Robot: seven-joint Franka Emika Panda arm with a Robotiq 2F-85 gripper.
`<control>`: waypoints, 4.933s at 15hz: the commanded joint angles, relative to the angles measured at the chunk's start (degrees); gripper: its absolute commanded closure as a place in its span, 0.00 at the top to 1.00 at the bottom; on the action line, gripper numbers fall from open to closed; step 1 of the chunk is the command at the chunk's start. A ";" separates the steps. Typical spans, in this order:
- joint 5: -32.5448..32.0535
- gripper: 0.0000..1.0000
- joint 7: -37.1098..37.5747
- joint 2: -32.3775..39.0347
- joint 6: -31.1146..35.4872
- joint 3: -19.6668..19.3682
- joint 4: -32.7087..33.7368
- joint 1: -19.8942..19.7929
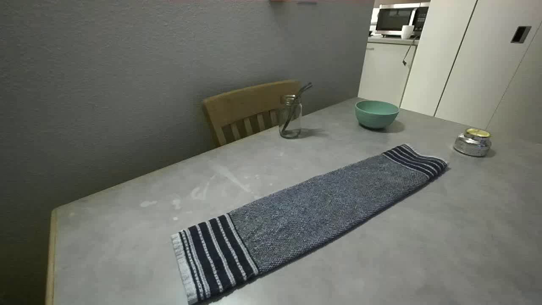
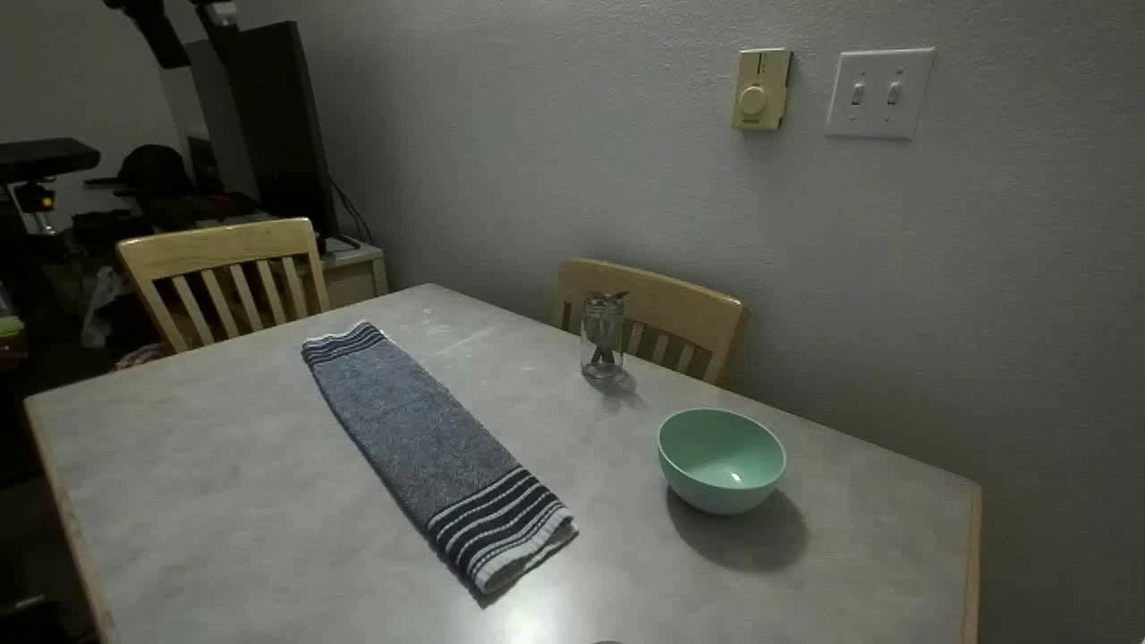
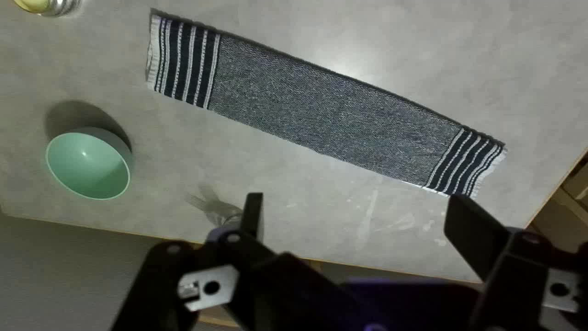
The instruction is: Fold the grey towel in half
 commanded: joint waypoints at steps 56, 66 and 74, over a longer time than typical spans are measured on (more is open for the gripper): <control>-14.74 1.00 45.04 48.04 9.62 10.27 28.10 4.70; -10.69 1.00 31.09 64.84 5.16 6.95 45.48 11.58; -10.17 1.00 28.35 70.84 0.50 6.22 53.69 13.51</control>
